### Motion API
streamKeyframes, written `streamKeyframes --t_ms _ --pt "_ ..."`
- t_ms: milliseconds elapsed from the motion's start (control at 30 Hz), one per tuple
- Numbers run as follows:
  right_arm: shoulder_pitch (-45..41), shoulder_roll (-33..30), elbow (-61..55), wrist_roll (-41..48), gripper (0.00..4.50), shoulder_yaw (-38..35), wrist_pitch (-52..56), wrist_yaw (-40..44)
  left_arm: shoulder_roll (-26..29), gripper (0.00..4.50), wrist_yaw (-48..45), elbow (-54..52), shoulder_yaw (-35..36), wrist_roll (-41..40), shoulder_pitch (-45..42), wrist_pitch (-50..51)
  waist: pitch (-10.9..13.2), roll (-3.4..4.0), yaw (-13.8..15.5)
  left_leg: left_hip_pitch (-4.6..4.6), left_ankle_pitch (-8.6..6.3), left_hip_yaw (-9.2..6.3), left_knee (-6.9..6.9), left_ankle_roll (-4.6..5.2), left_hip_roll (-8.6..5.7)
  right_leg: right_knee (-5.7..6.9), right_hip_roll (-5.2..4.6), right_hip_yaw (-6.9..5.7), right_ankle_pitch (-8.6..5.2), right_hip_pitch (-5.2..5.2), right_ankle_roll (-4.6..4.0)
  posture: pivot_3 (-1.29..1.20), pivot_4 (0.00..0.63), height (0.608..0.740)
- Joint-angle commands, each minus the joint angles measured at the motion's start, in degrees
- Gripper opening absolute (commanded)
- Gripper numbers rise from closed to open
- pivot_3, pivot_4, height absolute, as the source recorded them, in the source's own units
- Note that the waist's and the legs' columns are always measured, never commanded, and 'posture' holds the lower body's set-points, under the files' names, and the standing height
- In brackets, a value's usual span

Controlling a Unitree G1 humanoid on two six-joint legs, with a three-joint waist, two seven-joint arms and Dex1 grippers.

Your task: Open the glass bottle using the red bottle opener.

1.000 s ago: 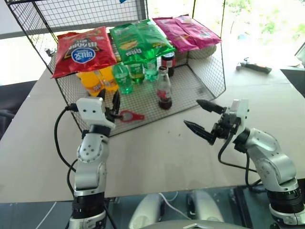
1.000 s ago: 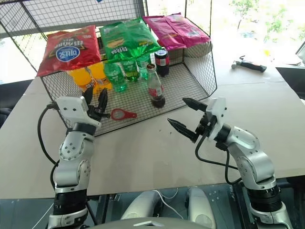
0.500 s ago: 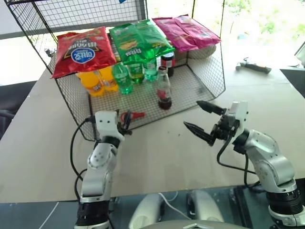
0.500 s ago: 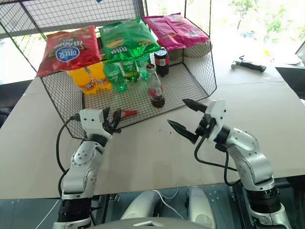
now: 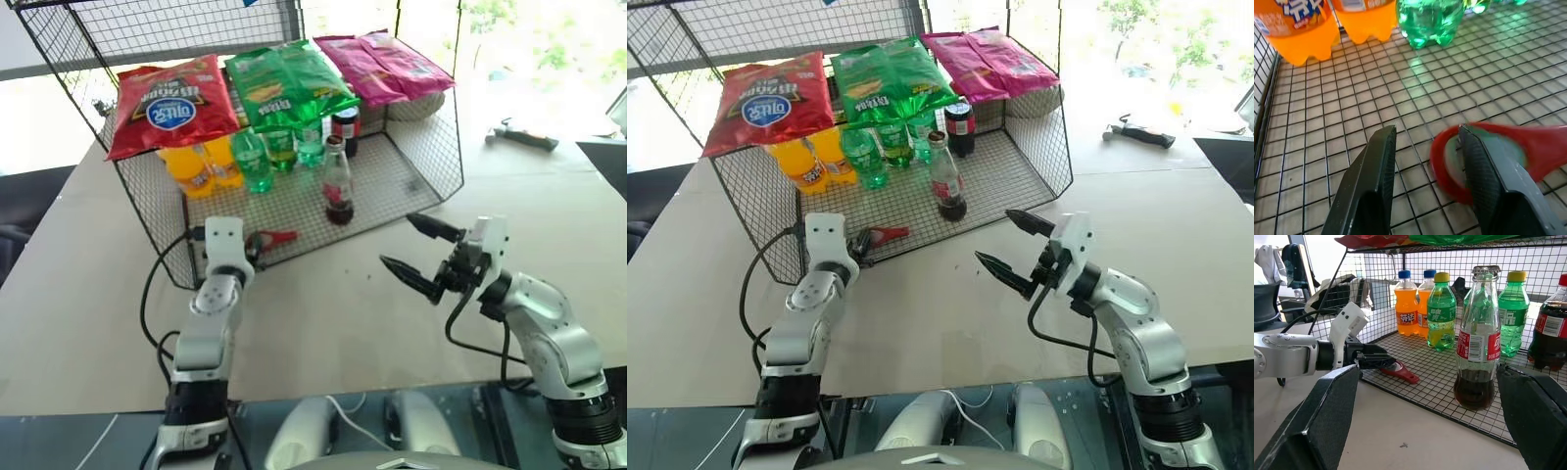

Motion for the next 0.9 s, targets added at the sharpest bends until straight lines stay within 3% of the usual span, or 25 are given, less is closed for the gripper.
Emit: streamKeyframes --t_ms 33,267,633,900 --pt "0.21 0.11 -1.67 0.10 4.50 -0.30 -1.12 -0.26 0.86 2.04 -0.20 -0.40 -0.27 0.54 -1.56 4.38 0.00 0.00 -0.06 0.00 0.00 0.00 0.00 0.00 0.00 0.01 0.00 0.01 0.00 0.00 0.00 0.00 0.150 0.735" --pt "0.49 0.21 -2.34 -0.16 4.50 -0.37 -0.91 -1.01 4.69 2.04 -2.70 -4.20 -3.72 1.72 -2.23 18.73 -0.07 0.04 -0.12 0.08 0.01 0.02 0.00 -0.03 0.00 0.09 0.00 0.05 0.00 0.02 0.00 0.00 0.150 0.735" --pt "0.51 0.47 -2.07 -0.37 4.50 -0.08 -0.96 -1.36 4.38 2.04 -2.82 -14.28 -1.61 1.06 0.54 17.37 -0.06 0.03 -0.13 0.07 0.03 0.02 0.00 -0.06 0.00 0.11 0.00 0.06 0.00 0.00 0.00 0.00 0.150 0.735" --pt "0.18 0.47 -1.90 -0.38 4.50 0.00 -0.74 -1.22 4.28 2.04 -3.02 -18.86 -1.11 0.99 2.96 22.25 -0.04 0.00 -0.09 0.03 0.02 0.01 -0.01 -0.05 0.00 0.09 -0.01 0.03 0.00 -0.01 0.00 0.00 0.150 0.735"
